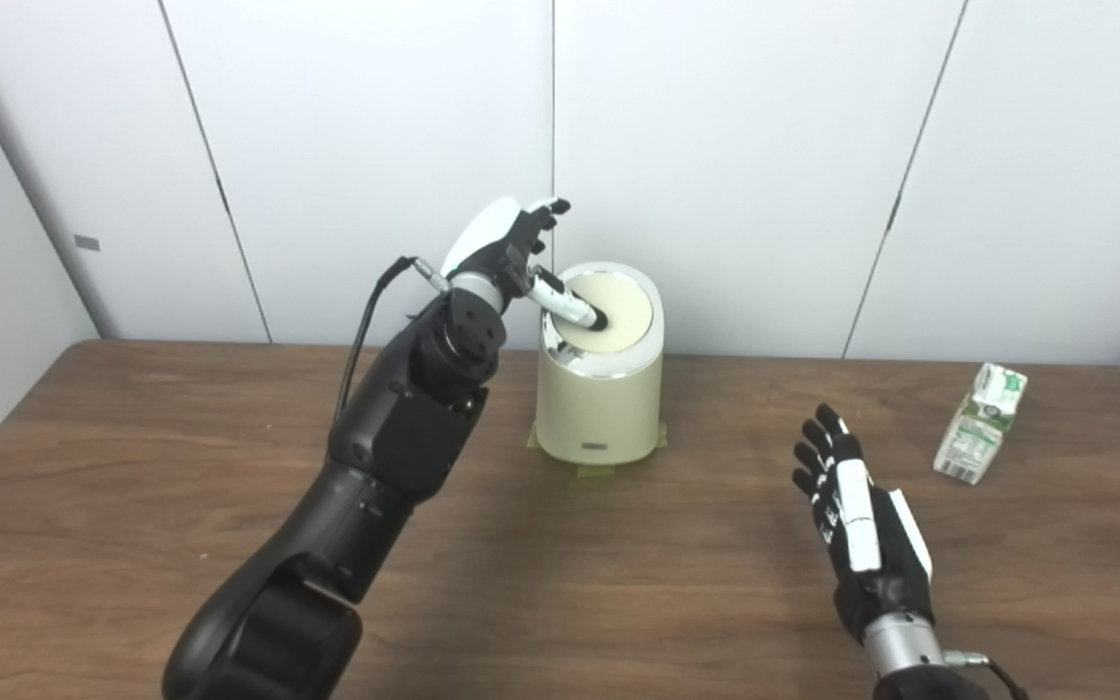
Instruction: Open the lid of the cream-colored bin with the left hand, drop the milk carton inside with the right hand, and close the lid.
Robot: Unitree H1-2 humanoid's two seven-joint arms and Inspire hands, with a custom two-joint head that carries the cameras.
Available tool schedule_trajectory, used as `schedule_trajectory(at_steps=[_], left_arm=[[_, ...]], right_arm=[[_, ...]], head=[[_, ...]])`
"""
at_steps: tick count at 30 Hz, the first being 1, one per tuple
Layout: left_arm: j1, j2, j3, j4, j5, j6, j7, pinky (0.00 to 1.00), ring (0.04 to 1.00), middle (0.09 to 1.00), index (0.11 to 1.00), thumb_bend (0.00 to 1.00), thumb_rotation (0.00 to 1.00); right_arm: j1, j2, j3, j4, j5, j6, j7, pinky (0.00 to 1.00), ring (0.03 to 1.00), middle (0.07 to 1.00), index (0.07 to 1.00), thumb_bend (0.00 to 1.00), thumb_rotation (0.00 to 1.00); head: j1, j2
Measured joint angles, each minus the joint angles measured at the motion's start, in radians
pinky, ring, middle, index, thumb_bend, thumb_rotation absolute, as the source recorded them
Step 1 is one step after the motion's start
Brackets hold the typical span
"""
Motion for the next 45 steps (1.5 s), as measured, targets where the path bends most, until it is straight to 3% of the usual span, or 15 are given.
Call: schedule_trajectory(at_steps=[6, 11, 24, 35, 41, 45], left_arm=[[-0.012, 0.033, -0.071, -0.002, 0.049, -0.004, -0.011, 0.79, 0.919, 0.954, 0.945, 0.95, 0.00], [-0.024, 0.050, -0.114, -0.008, 0.090, -0.022, -0.031, 0.80, 0.922, 0.971, 0.960, 0.94, 0.00], [-0.046, 0.086, -0.226, -0.008, 0.239, -0.125, -0.038, 0.91, 0.947, 0.958, 0.965, 0.94, 0.00], [-0.092, 0.095, -0.337, -0.001, 0.399, -0.208, -0.059, 0.93, 0.962, 0.958, 0.977, 1.00, 0.02], [-0.097, 0.085, -0.336, 0.006, 0.427, -0.234, -0.063, 0.93, 0.956, 0.951, 0.976, 1.00, 0.02], [-0.087, 0.073, -0.272, -0.013, 0.378, -0.202, -0.124, 0.90, 0.935, 0.934, 0.937, 0.95, 0.00]], right_arm=[[0.000, 0.000, -0.001, 0.000, 0.000, 0.000, 0.000, 0.95, 0.955, 0.965, 0.975, 0.63, 1.00], [0.000, 0.000, -0.001, 0.000, -0.001, 0.000, 0.000, 0.94, 0.953, 0.963, 0.968, 0.64, 1.00], [0.000, 0.000, -0.003, -0.001, 0.004, 0.003, 0.001, 0.95, 0.956, 0.965, 0.975, 0.65, 1.00], [0.000, 0.006, 0.000, -0.003, -0.002, 0.004, -0.001, 0.94, 0.947, 0.959, 0.972, 0.64, 1.00], [0.000, 0.018, 0.001, -0.012, -0.005, 0.015, -0.007, 0.95, 0.957, 0.965, 0.980, 0.63, 1.00], [0.000, 0.018, 0.000, -0.012, -0.005, 0.016, -0.007, 0.94, 0.953, 0.961, 0.973, 0.62, 1.00]], head=[[0.000, 0.000], [0.000, 0.000], [0.008, 0.008], [0.000, 0.005], [-0.002, 0.006], [-0.002, 0.005]])
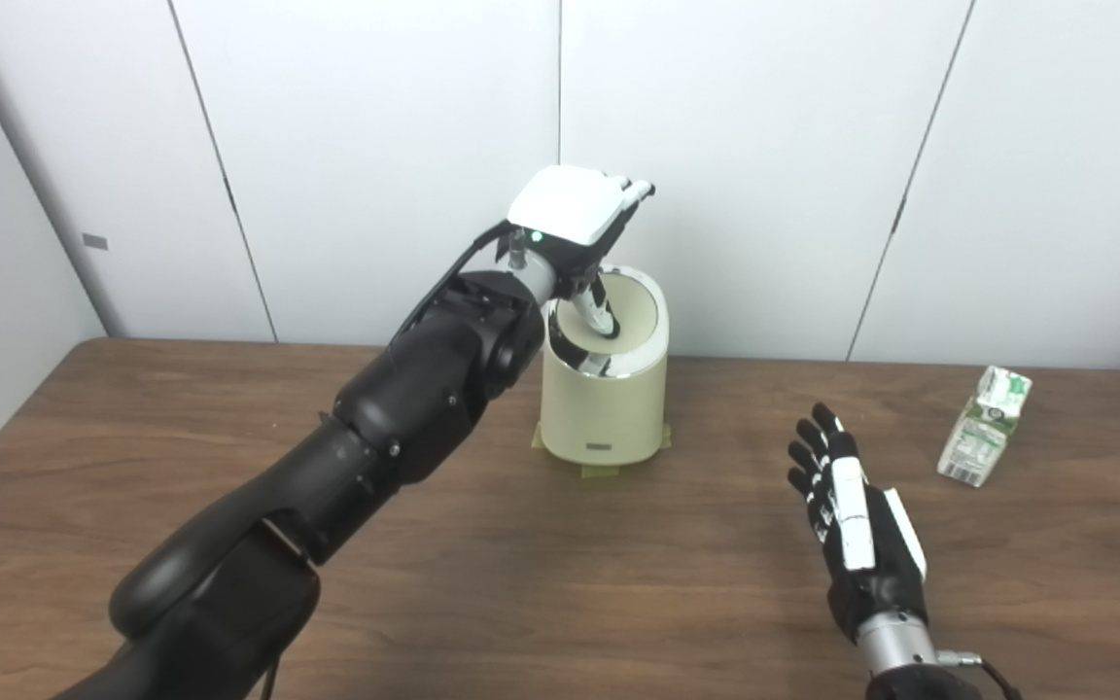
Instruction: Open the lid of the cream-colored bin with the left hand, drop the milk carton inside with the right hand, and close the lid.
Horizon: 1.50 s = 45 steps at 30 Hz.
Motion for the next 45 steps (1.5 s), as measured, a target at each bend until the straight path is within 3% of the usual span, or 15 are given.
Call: schedule_trajectory(at_steps=[4, 7, 10, 13, 15, 18, 20, 25, 30, 34, 38, 40, 41, 43, 45], left_arm=[[0.025, -0.041, 0.166, -0.075, -0.135, 0.127, -0.101, 0.75, 0.865, 0.890, 0.866, 0.87, 0.00], [0.028, -0.088, 0.348, -0.151, -0.221, 0.209, -0.165, 0.72, 0.829, 0.867, 0.857, 0.74, 0.01], [0.031, -0.122, 0.485, -0.251, -0.233, 0.217, -0.192, 0.71, 0.796, 0.832, 0.835, 0.61, 0.13], [0.045, -0.144, 0.562, -0.322, -0.226, 0.217, -0.205, 0.81, 0.856, 0.859, 0.823, 0.48, 0.30], [0.087, -0.162, 0.610, -0.379, -0.221, 0.217, -0.212, 0.84, 0.880, 0.887, 0.870, 0.39, 0.51], [0.191, -0.195, 0.674, -0.437, -0.238, 0.217, -0.202, 0.77, 0.855, 0.877, 0.878, 0.34, 0.68], [0.269, -0.207, 0.696, -0.451, -0.279, 0.221, -0.183, 0.77, 0.864, 0.880, 0.881, 0.34, 0.77], [0.411, -0.209, 0.724, -0.531, -0.376, 0.224, -0.142, 0.83, 0.894, 0.897, 0.903, 0.36, 0.86], [0.499, -0.224, 0.744, -0.641, -0.459, 0.224, -0.091, 0.89, 0.900, 0.905, 0.918, 0.41, 0.92], [0.620, -0.250, 0.734, -0.690, -0.540, 0.220, -0.043, 0.91, 0.916, 0.920, 0.940, 0.45, 0.98], [0.748, -0.273, 0.708, -0.723, -0.584, 0.203, 0.017, 0.90, 0.925, 0.935, 0.952, 0.47, 1.00], [0.802, -0.284, 0.696, -0.742, -0.618, 0.192, 0.039, 0.94, 0.949, 0.955, 0.974, 0.46, 1.00], [0.823, -0.288, 0.693, -0.750, -0.637, 0.178, 0.049, 0.94, 0.954, 0.959, 0.978, 0.46, 1.00], [0.855, -0.303, 0.692, -0.756, -0.686, 0.157, 0.067, 0.96, 0.958, 0.955, 0.972, 0.49, 1.00], [0.877, -0.315, 0.689, -0.756, -0.724, 0.153, 0.082, 0.96, 0.959, 0.955, 0.973, 0.49, 1.00]], right_arm=[[0.000, -0.001, -0.006, 0.000, 0.002, 0.000, 0.000, 0.94, 0.948, 0.956, 0.967, 0.63, 1.00], [0.000, -0.004, -0.007, 0.000, 0.001, 0.000, 0.000, 0.93, 0.945, 0.953, 0.968, 0.64, 1.00], [0.000, -0.006, -0.009, 0.000, 0.002, 0.000, 0.001, 0.93, 0.948, 0.955, 0.968, 0.64, 1.00], [-0.001, -0.009, -0.014, 0.001, 0.004, 0.000, 0.002, 0.93, 0.950, 0.958, 0.971, 0.63, 1.00], [-0.001, -0.013, -0.015, 0.001, 0.005, 0.000, 0.007, 0.94, 0.956, 0.960, 0.979, 0.64, 1.00], [-0.001, -0.022, -0.019, 0.003, 0.012, 0.000, 0.012, 0.95, 0.960, 0.961, 0.982, 0.66, 1.00], [-0.001, -0.029, -0.022, 0.004, 0.018, 0.000, 0.013, 0.95, 0.960, 0.961, 0.982, 0.66, 1.00], [-0.001, -0.035, -0.024, 0.004, 0.024, 0.000, 0.013, 0.93, 0.951, 0.956, 0.975, 0.65, 1.00], [0.000, -0.036, -0.028, 0.003, 0.032, 0.000, 0.017, 0.92, 0.947, 0.958, 0.977, 0.67, 0.89], [0.000, -0.043, -0.042, 0.002, 0.051, -0.001, 0.019, 0.92, 0.948, 0.963, 0.982, 0.66, 0.82], [0.001, -0.057, -0.053, -0.005, 0.063, 0.000, 0.020, 0.91, 0.949, 0.966, 0.977, 0.63, 0.70], [0.002, -0.063, -0.053, -0.019, 0.058, 0.001, 0.017, 0.88, 0.916, 0.957, 0.966, 0.55, 0.54], [0.003, -0.065, -0.053, -0.032, 0.051, 0.001, 0.014, 0.87, 0.910, 0.955, 0.964, 0.54, 0.50], [0.005, -0.072, -0.057, -0.049, 0.042, 0.001, 0.009, 0.84, 0.893, 0.939, 0.935, 0.61, 0.37], [0.007, -0.077, -0.072, -0.051, 0.042, 0.003, 0.007, 0.80, 0.881, 0.927, 0.920, 0.65, 0.31]], head=[[-0.002, -0.006], [0.009, -0.006], [0.018, -0.011], [0.020, -0.011], [0.021, -0.012], [0.023, -0.012], [0.021, -0.011], [0.018, -0.008], [0.014, 0.000], [0.005, 0.005], [-0.006, 0.009], [-0.041, 0.015], [-0.041, 0.015], [-0.081, 0.020], [-0.100, 0.023]])
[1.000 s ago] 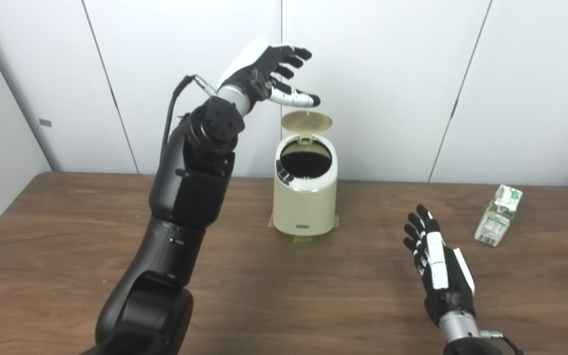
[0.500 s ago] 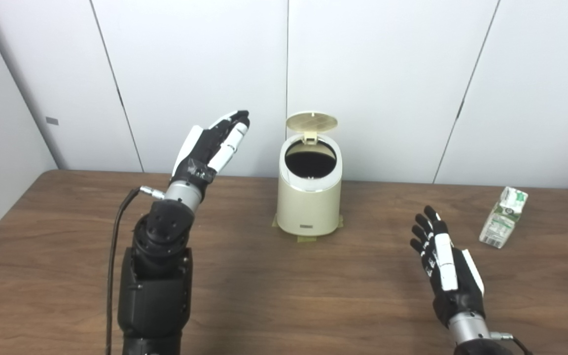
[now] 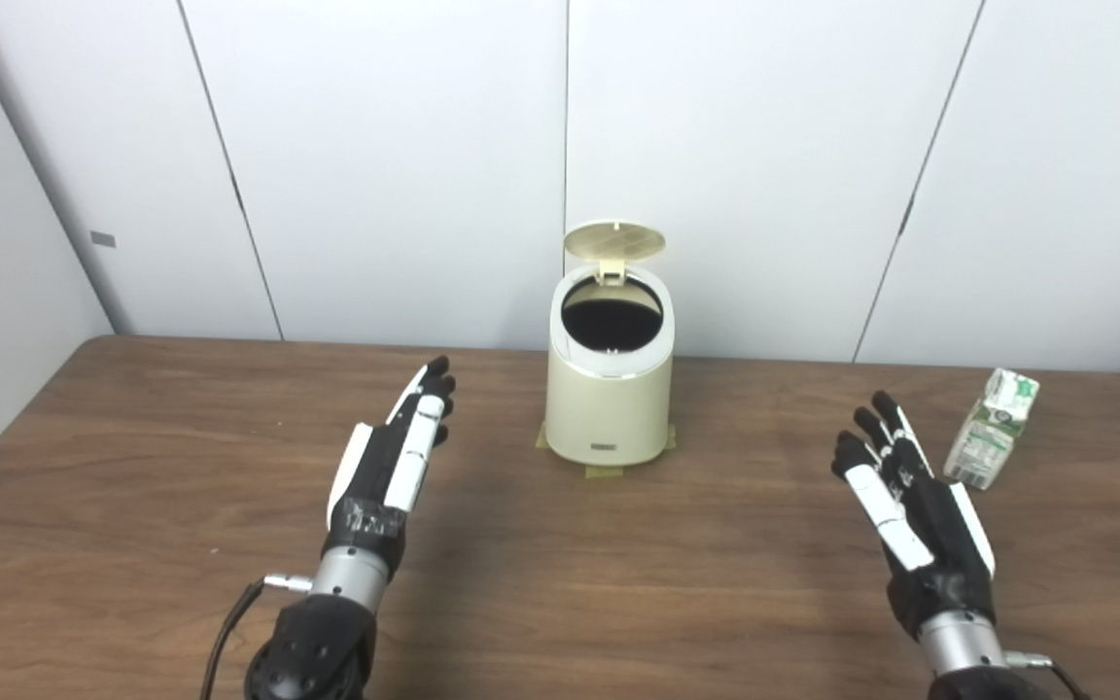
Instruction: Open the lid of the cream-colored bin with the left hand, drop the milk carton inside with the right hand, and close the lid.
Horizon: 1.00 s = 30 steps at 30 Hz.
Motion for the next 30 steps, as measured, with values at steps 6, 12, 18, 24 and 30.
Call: schedule_trajectory(at_steps=[6, 12, 18, 24, 30], left_arm=[[0.052, 0.002, 0.004, -0.003, -0.095, -0.030, 0.028, 0.98, 0.966, 0.966, 0.989, 0.52, 1.00], [0.086, 0.028, -0.009, -0.003, -0.140, -0.034, 0.045, 1.00, 0.968, 0.972, 0.997, 0.49, 1.00], [0.102, 0.046, -0.028, 0.019, -0.179, -0.107, 0.048, 0.99, 0.965, 0.972, 0.997, 0.45, 1.00], [0.102, 0.054, -0.029, 0.029, -0.211, -0.112, 0.056, 1.00, 0.966, 0.971, 1.000, 0.42, 1.00], [0.104, 0.080, -0.027, 0.030, -0.223, -0.112, 0.059, 1.00, 0.971, 0.970, 1.000, 0.42, 1.00]], right_arm=[[0.045, -0.072, -0.031, -0.072, -0.103, 0.028, -0.022, 0.67, 0.763, 0.808, 0.808, 0.78, 0.29], [0.100, -0.131, -0.073, -0.174, -0.139, 0.084, -0.017, 0.70, 0.760, 0.810, 0.796, 0.80, 0.25], [0.131, -0.145, -0.166, -0.184, -0.134, 0.130, -0.023, 0.71, 0.786, 0.832, 0.823, 0.85, 0.24], [0.126, -0.206, -0.195, -0.181, -0.158, 0.130, -0.023, 0.81, 0.812, 0.839, 0.826, 0.88, 0.24], [0.032, -0.275, -0.174, -0.102, -0.279, 0.158, -0.036, 0.70, 0.786, 0.849, 0.836, 0.91, 0.22]], head=[[-0.074, 0.015], [-0.138, 0.011], [-0.224, 0.005], [-0.282, 0.009], [-0.313, 0.012]])
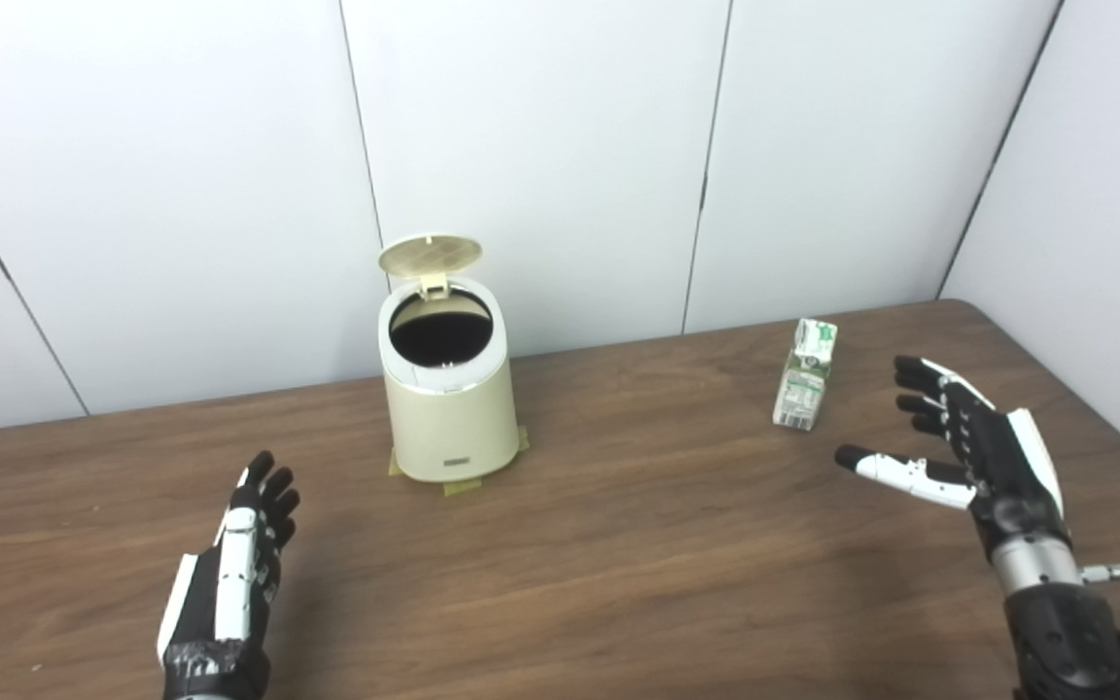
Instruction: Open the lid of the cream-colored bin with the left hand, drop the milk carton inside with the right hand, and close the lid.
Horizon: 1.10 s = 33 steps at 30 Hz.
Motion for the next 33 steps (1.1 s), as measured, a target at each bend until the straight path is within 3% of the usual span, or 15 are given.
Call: schedule_trajectory(at_steps=[5, 12, 14, 16, 20, 23, 29, 33], left_arm=[[0.004, 0.017, 0.001, -0.001, -0.017, 0.001, -0.001, 1.00, 0.979, 0.980, 1.000, 0.41, 1.00], [0.007, 0.042, 0.000, -0.014, -0.025, 0.003, -0.001, 1.00, 0.997, 0.992, 1.000, 0.38, 1.00], [0.007, 0.045, -0.003, -0.024, -0.026, 0.005, -0.001, 1.00, 1.000, 0.996, 1.000, 0.37, 1.00], [0.007, 0.050, -0.004, -0.031, -0.025, 0.008, -0.001, 1.00, 1.000, 0.985, 1.000, 0.37, 1.00], [0.008, 0.063, -0.006, -0.045, -0.013, 0.026, 0.006, 1.00, 1.000, 0.968, 1.000, 0.34, 1.00], [0.007, 0.069, -0.009, -0.081, -0.011, 0.053, 0.011, 1.00, 1.000, 0.970, 1.000, 0.37, 1.00], [0.008, 0.101, -0.031, -0.116, -0.011, 0.106, -0.001, 1.00, 1.000, 0.962, 1.000, 0.35, 1.00], [0.009, 0.117, -0.040, -0.145, -0.011, 0.115, -0.005, 1.00, 0.997, 0.954, 0.995, 0.33, 1.00]], right_arm=[[-0.092, -0.047, 0.033, 0.123, -0.061, 0.001, -0.002, 0.77, 0.843, 0.855, 0.847, 0.95, 0.25], [-0.203, -0.077, 0.072, 0.269, -0.086, 0.009, 0.002, 0.67, 0.841, 0.890, 0.875, 0.95, 0.14], [-0.239, -0.097, 0.090, 0.316, -0.093, 0.009, 0.007, 0.69, 0.846, 0.884, 0.874, 0.94, 0.13], [-0.267, -0.111, 0.094, 0.364, -0.093, 0.008, 0.016, 0.79, 0.889, 0.900, 0.871, 0.93, 0.11], [-0.317, -0.144, 0.121, 0.460, -0.093, 0.006, 0.035, 0.80, 0.901, 0.912, 0.852, 0.93, 0.13], [-0.342, -0.148, 0.143, 0.509, -0.094, 0.006, 0.037, 0.77, 0.877, 0.898, 0.838, 0.95, 0.16], [-0.387, -0.123, 0.158, 0.578, -0.093, -0.014, 0.010, 0.80, 0.875, 0.880, 0.834, 0.93, 0.15], [-0.409, -0.121, 0.177, 0.634, -0.093, -0.044, -0.005, 0.75, 0.821, 0.839, 0.830, 0.94, 0.18]], head=[[-0.038, 0.003], [-0.057, 0.006], [-0.055, 0.006], [-0.057, 0.008], [-0.060, 0.011], [-0.058, 0.014], [-0.046, 0.018], [-0.043, 0.021]])
